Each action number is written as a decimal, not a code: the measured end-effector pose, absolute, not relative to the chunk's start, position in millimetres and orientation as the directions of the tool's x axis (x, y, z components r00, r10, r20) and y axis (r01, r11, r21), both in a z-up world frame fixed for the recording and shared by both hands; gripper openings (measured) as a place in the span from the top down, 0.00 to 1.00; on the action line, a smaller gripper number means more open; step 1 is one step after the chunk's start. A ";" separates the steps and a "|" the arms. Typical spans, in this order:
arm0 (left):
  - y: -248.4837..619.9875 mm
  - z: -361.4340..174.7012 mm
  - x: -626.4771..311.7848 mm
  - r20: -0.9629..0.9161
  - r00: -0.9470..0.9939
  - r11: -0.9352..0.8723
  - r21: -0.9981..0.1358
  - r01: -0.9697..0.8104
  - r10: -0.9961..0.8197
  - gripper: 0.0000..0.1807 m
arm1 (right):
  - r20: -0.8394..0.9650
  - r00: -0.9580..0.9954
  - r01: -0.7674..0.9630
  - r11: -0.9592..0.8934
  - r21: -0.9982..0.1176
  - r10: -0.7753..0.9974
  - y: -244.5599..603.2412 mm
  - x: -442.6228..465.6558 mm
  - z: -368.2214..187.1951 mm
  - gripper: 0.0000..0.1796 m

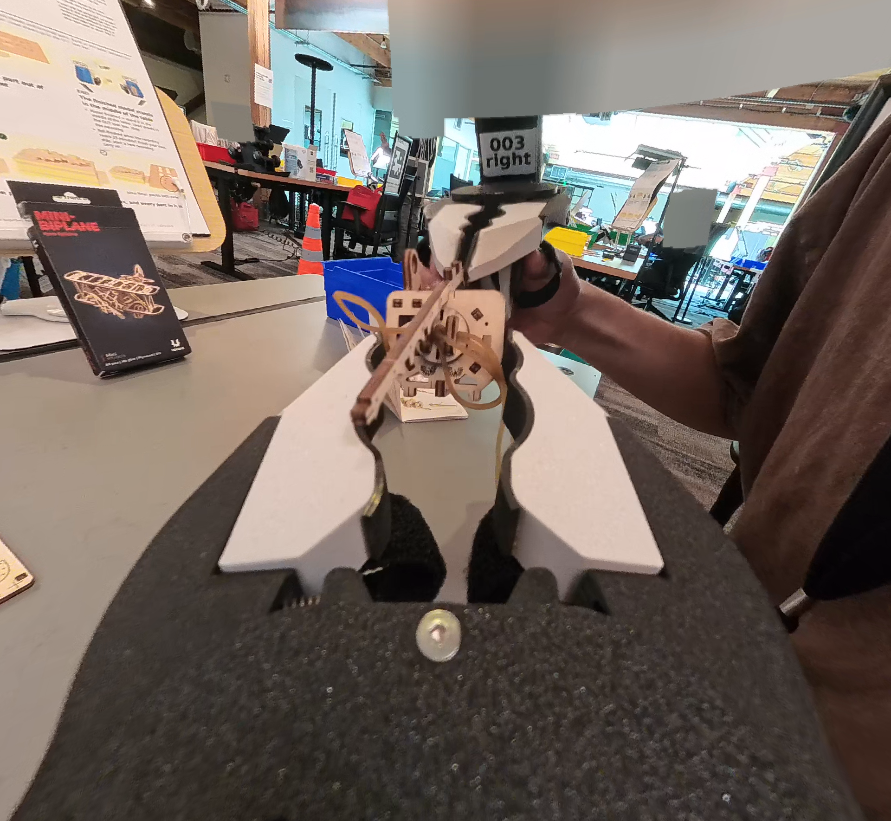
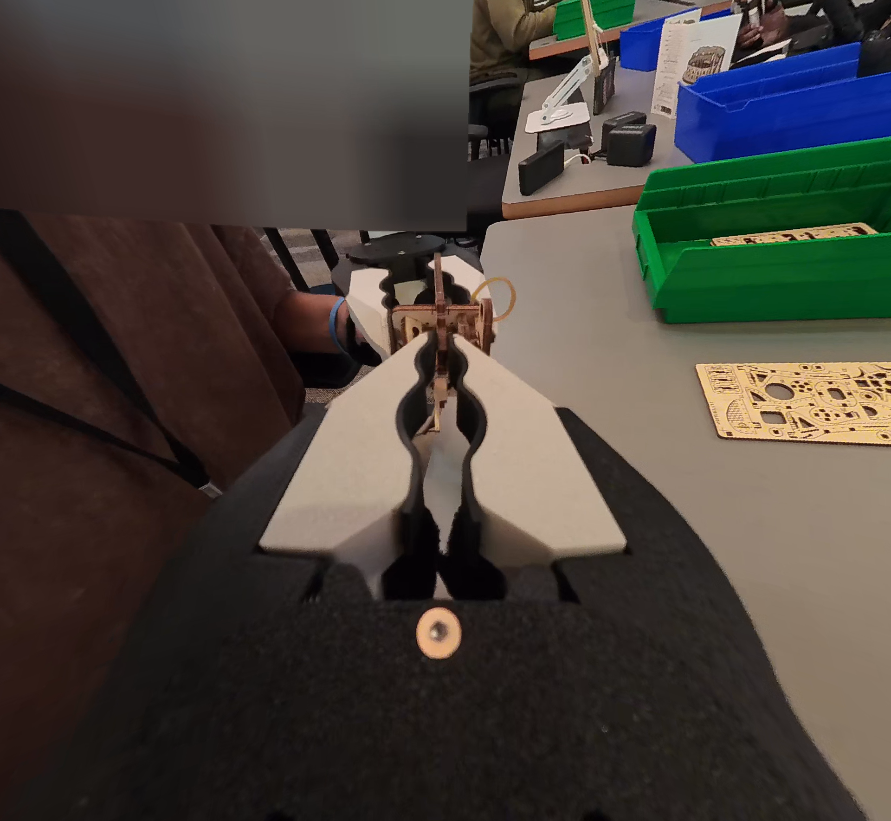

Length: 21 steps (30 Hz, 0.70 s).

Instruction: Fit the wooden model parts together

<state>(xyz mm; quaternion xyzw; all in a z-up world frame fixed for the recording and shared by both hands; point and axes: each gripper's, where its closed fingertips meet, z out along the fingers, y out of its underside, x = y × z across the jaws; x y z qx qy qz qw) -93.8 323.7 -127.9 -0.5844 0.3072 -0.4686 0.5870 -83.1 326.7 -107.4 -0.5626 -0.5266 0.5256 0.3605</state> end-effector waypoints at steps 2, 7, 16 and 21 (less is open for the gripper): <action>323.3 -127.9 -93.0 0.188 0.370 -0.123 -0.974 0.191 -0.910 0.75 | -0.217 -0.113 0.211 -0.191 -0.959 0.970 326.3 -81.6 -108.0 0.99; 323.3 -125.7 -92.1 0.216 0.356 -0.144 -0.966 0.216 -0.909 0.75 | -0.227 -0.128 0.178 -0.203 -0.963 0.965 325.4 -81.2 -109.5 0.99; 324.4 -124.9 -93.8 0.226 0.359 -0.150 -0.962 0.226 -0.905 0.75 | -0.236 -0.131 0.164 -0.213 -0.963 0.963 323.4 -81.3 -112.2 0.97; 324.1 -126.4 -92.9 0.219 0.362 -0.147 -0.965 0.215 -0.906 0.75 | -0.228 -0.116 0.152 -0.210 -0.966 0.967 326.6 -78.8 -108.8 0.96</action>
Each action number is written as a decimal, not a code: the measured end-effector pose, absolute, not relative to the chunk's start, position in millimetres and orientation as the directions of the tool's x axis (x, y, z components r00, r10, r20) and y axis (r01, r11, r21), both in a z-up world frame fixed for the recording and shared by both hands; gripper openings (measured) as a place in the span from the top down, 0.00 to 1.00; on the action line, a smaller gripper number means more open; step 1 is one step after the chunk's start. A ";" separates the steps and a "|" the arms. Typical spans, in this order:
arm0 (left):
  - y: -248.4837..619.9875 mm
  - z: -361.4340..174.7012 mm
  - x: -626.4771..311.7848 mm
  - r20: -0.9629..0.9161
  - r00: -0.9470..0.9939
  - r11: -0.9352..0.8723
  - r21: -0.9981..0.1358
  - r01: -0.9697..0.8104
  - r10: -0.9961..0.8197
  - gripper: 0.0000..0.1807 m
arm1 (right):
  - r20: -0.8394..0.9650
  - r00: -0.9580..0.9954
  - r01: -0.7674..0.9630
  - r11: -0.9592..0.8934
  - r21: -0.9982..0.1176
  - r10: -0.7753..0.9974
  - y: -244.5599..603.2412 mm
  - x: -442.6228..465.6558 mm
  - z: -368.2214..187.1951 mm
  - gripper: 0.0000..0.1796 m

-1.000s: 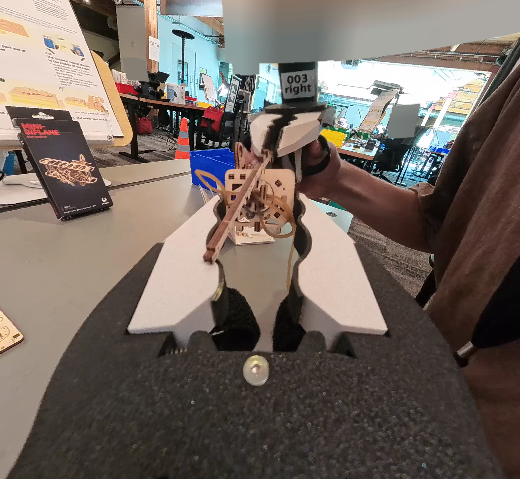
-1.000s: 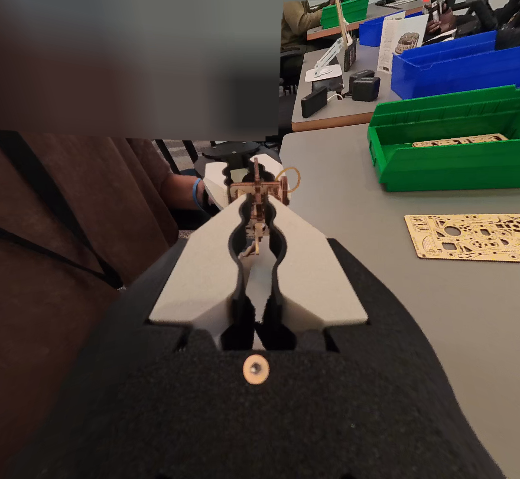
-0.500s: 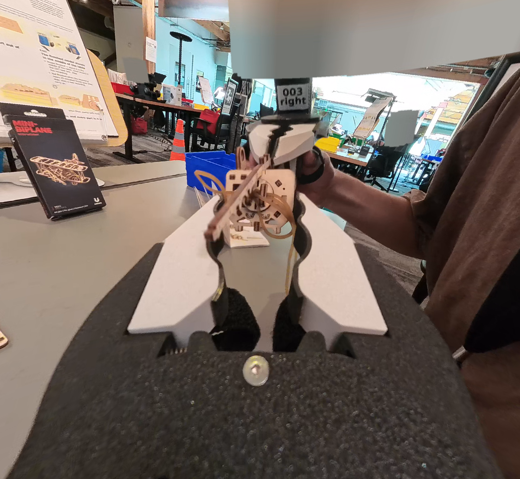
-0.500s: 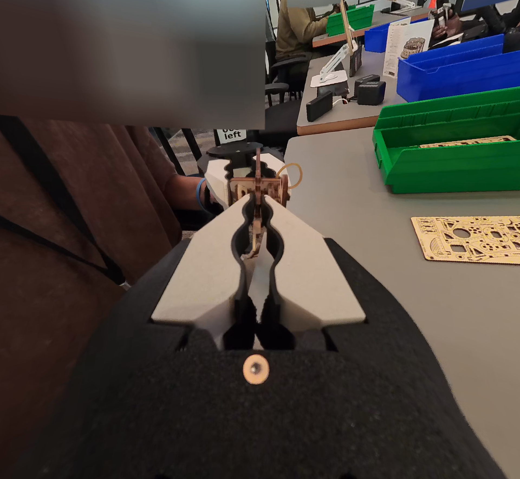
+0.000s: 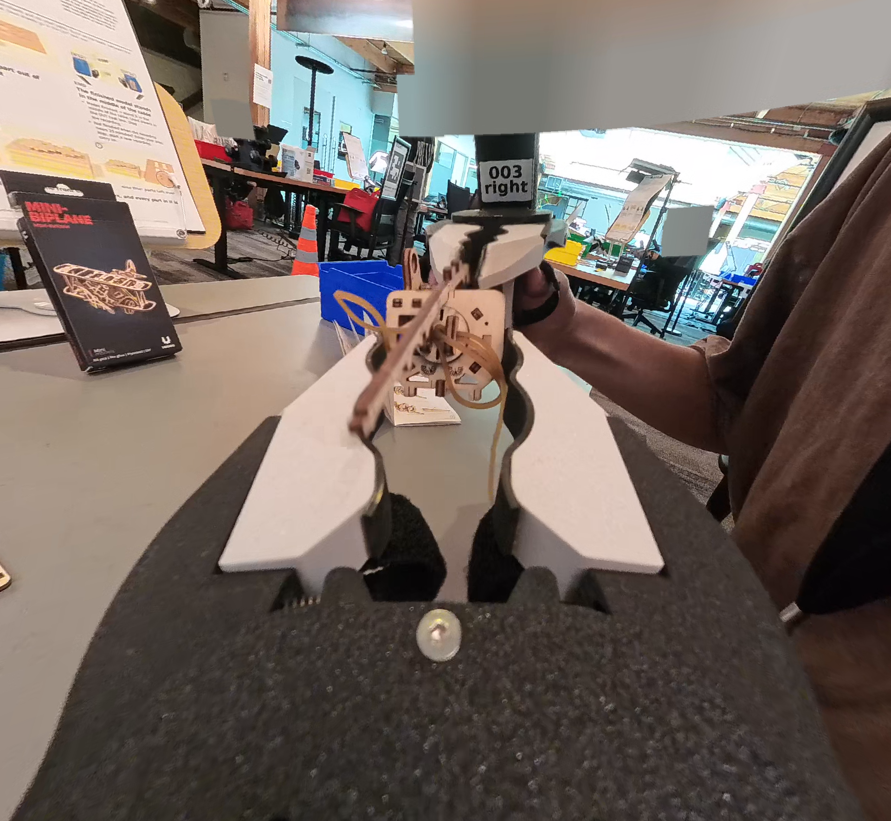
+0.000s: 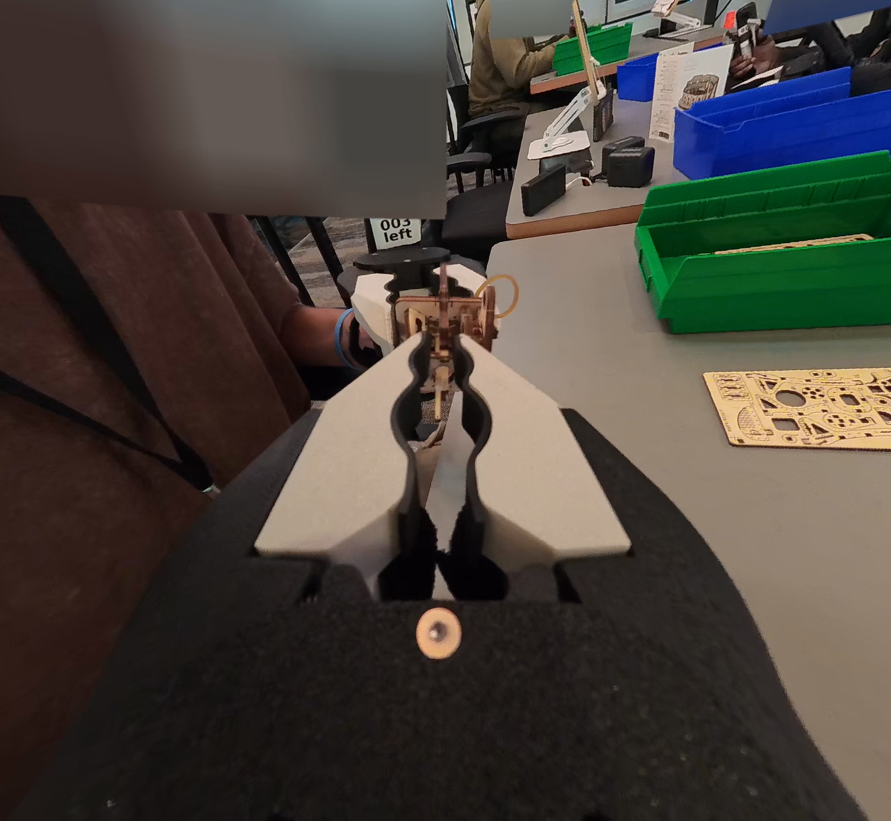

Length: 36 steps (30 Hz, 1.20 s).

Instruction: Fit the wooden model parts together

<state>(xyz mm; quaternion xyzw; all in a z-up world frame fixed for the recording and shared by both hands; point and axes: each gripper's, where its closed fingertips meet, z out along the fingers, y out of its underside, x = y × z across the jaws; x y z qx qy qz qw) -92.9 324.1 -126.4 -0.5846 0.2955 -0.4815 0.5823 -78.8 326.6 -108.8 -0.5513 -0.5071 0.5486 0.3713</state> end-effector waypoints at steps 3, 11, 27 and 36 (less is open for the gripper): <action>323.9 -126.2 -93.1 0.217 0.363 -0.145 -0.966 0.215 -0.906 0.75 | -0.234 -0.112 0.143 -0.218 -0.965 0.966 328.4 -77.2 -107.6 0.99; 324.6 -125.5 -94.2 0.221 0.365 -0.146 -0.964 0.221 -0.904 0.75 | -0.264 -0.113 0.170 -0.243 -0.955 0.958 326.1 -78.1 -117.1 0.99; 323.5 -120.3 -94.1 0.236 0.357 -0.149 -0.956 0.254 -0.904 0.75 | -0.336 -0.154 0.179 -0.308 -0.934 0.929 320.5 -80.8 -126.4 0.99; 323.3 -123.3 -92.1 0.218 0.367 -0.139 -0.964 0.229 -0.905 0.75 | -0.306 -0.123 0.188 -0.280 -0.941 0.944 325.5 -71.7 -124.3 0.97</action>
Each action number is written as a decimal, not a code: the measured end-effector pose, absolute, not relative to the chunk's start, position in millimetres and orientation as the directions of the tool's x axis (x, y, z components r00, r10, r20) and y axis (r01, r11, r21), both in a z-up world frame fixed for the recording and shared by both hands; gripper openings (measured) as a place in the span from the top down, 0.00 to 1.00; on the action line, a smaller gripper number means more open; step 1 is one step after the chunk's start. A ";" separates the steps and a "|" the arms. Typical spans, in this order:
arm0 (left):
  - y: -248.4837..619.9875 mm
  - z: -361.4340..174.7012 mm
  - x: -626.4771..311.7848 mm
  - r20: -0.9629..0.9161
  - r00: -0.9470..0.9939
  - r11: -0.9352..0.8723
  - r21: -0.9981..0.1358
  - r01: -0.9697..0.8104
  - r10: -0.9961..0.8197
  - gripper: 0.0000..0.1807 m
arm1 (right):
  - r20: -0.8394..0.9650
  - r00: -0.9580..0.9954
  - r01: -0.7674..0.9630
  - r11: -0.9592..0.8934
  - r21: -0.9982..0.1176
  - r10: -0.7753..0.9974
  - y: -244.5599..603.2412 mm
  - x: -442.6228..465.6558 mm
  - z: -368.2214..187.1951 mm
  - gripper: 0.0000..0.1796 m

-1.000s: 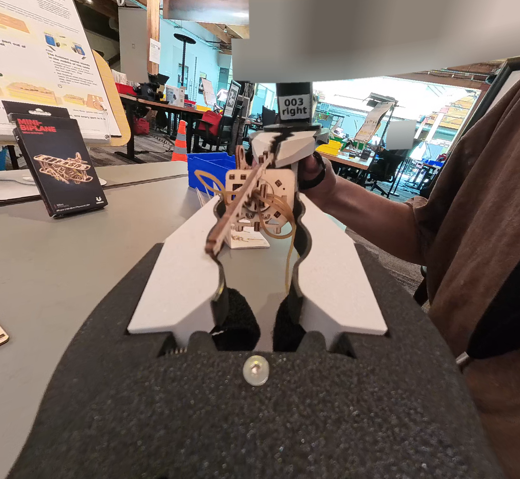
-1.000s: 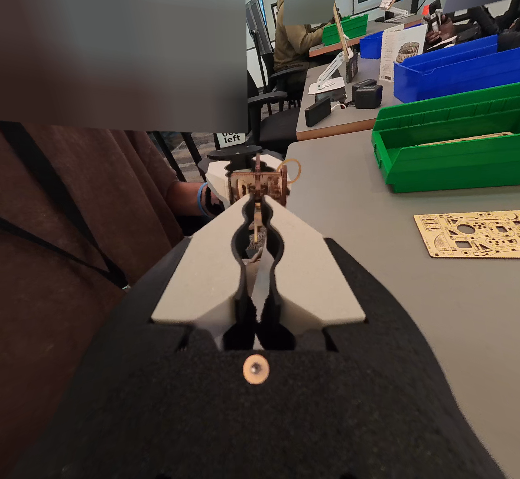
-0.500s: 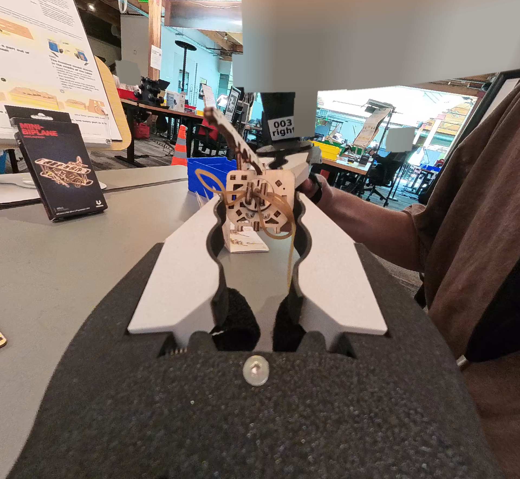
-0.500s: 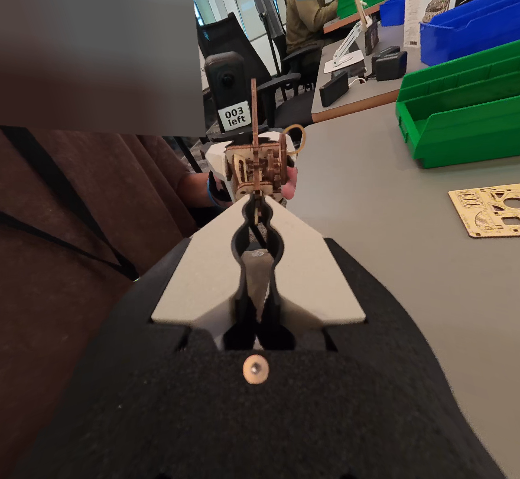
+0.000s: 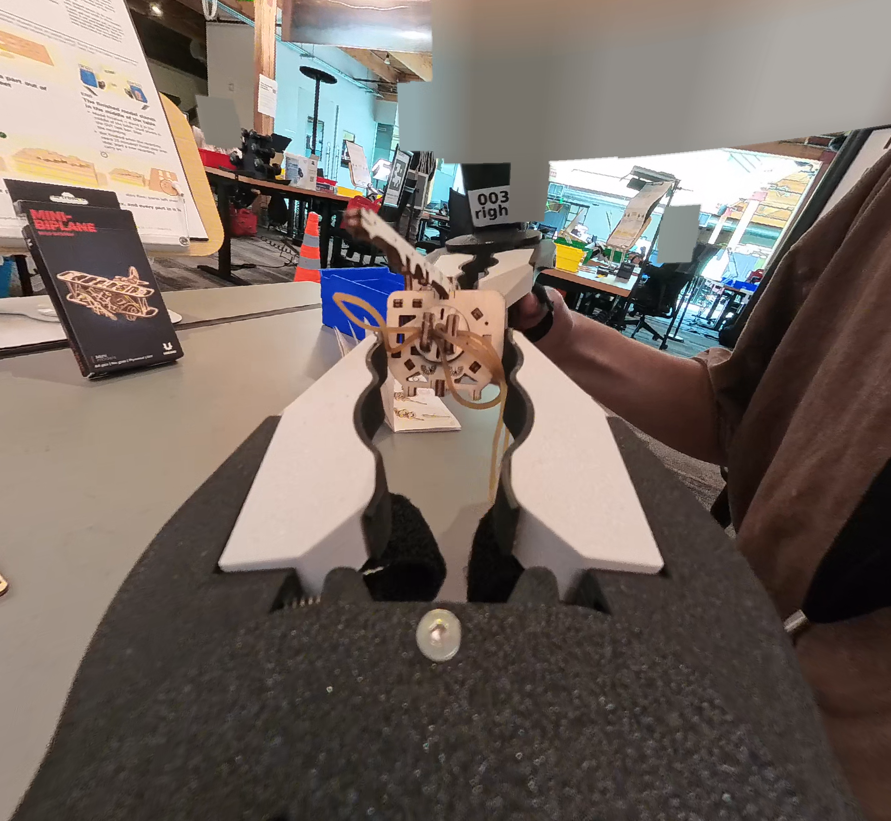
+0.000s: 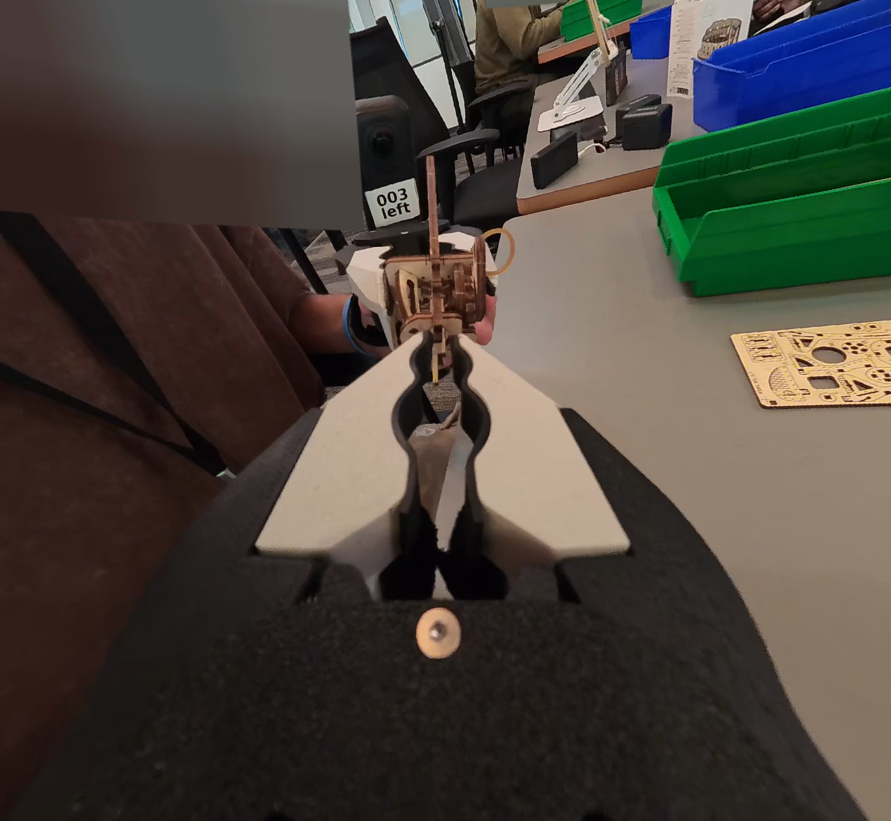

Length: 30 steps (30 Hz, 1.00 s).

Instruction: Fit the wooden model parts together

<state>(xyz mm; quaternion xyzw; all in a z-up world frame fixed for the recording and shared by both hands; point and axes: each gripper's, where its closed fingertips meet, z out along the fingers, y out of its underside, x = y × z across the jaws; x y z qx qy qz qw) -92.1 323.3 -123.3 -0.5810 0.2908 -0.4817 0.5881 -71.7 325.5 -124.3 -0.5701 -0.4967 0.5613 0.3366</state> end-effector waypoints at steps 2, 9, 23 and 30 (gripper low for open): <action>323.8 -123.2 -92.9 0.220 0.368 -0.140 -0.963 0.231 -0.904 0.75 | -0.305 -0.114 0.168 -0.284 -0.944 0.945 328.7 -69.0 -120.8 0.96; 323.5 -124.2 -91.3 0.214 0.369 -0.138 -0.965 0.223 -0.905 0.75 | -0.290 -0.130 0.160 -0.268 -0.950 0.948 324.5 -75.0 -118.6 0.97; 325.0 -124.2 -92.3 0.219 0.372 -0.141 -0.964 0.227 -0.902 0.75 | -0.302 -0.112 0.146 -0.285 -0.947 0.947 327.9 -71.0 -117.6 0.91; 324.9 -126.3 -90.9 0.207 0.378 -0.134 -0.969 0.209 -0.902 0.75 | -0.269 -0.092 0.094 -0.261 -0.961 0.959 330.9 -71.1 -103.5 0.90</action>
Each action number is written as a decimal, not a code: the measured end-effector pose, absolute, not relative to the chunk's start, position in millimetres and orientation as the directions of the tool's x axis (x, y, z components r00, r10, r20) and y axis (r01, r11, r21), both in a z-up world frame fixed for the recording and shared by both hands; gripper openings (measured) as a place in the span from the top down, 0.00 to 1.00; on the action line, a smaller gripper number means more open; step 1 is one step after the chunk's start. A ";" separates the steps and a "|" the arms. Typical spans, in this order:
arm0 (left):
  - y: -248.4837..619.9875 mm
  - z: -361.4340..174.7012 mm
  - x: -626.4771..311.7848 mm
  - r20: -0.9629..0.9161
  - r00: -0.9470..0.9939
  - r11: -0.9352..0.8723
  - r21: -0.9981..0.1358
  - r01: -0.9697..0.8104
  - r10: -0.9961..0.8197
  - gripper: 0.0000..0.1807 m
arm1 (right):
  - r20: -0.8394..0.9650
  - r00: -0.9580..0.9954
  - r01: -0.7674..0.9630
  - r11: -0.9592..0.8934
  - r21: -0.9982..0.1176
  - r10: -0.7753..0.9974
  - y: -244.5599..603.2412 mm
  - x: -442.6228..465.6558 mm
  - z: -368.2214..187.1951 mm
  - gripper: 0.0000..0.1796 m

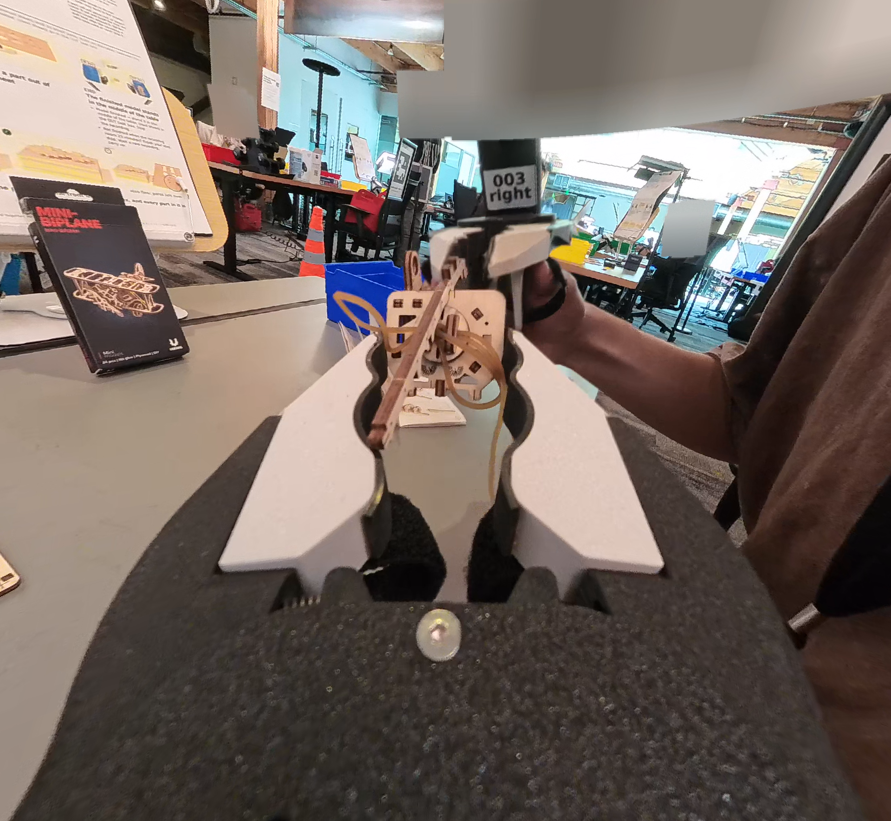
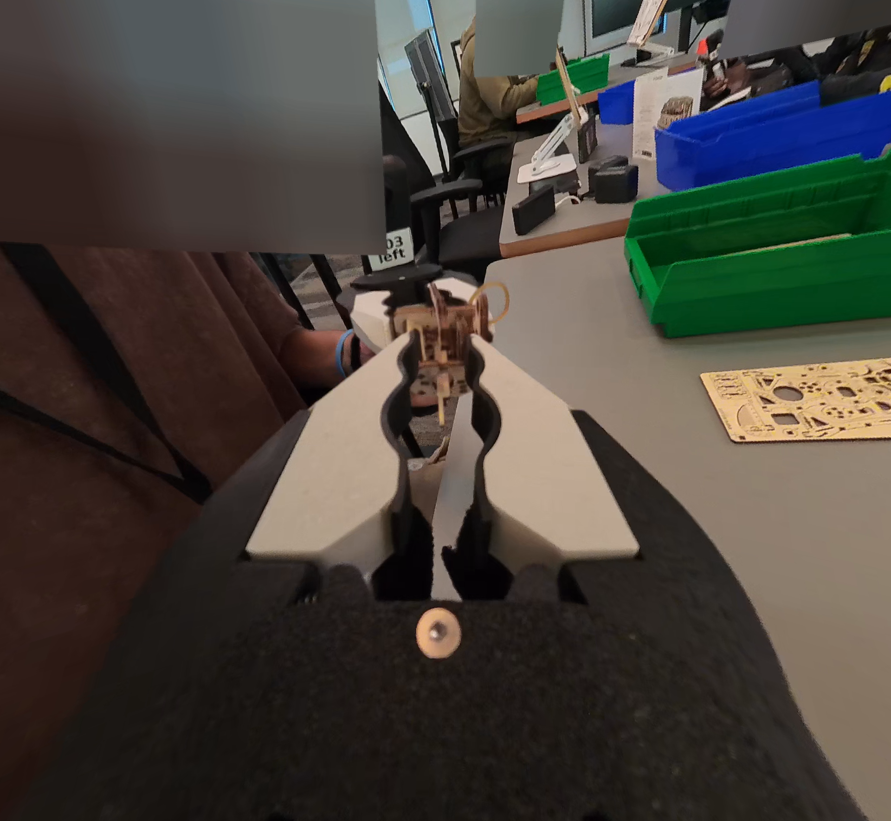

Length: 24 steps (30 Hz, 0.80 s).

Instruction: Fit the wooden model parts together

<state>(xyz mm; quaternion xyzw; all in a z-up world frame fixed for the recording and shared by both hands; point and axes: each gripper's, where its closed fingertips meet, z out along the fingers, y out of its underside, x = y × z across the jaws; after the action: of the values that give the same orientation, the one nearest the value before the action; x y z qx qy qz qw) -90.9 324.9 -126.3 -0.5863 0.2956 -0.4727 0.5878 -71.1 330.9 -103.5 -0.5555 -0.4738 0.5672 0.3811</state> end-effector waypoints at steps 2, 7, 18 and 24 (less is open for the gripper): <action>324.5 -126.8 -90.2 0.203 0.379 -0.132 -0.970 0.205 -0.903 0.75 | -0.254 -0.087 0.082 -0.247 -0.965 0.963 331.8 -71.1 -97.1 0.91; 324.7 -127.0 -90.5 0.205 0.379 -0.135 -0.969 0.205 -0.902 0.74 | -0.208 -0.070 0.132 -0.198 -0.971 0.976 331.9 -73.1 -100.6 0.96; 325.2 -126.2 -92.1 0.216 0.377 -0.142 -0.967 0.214 -0.901 0.74 | -0.262 -0.076 0.177 -0.246 -0.953 0.962 328.0 -74.9 -121.9 0.99; 325.1 -127.1 -91.3 0.208 0.382 -0.136 -0.969 0.206 -0.900 0.75 | -0.258 -0.081 0.185 -0.240 -0.953 0.963 327.4 -73.6 -121.0 0.99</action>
<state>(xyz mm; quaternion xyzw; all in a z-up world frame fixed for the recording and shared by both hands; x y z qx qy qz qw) -91.3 325.1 -127.1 -0.5884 0.2951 -0.4710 0.5872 -73.6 327.4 -121.0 -0.5742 -0.4999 0.5389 0.3606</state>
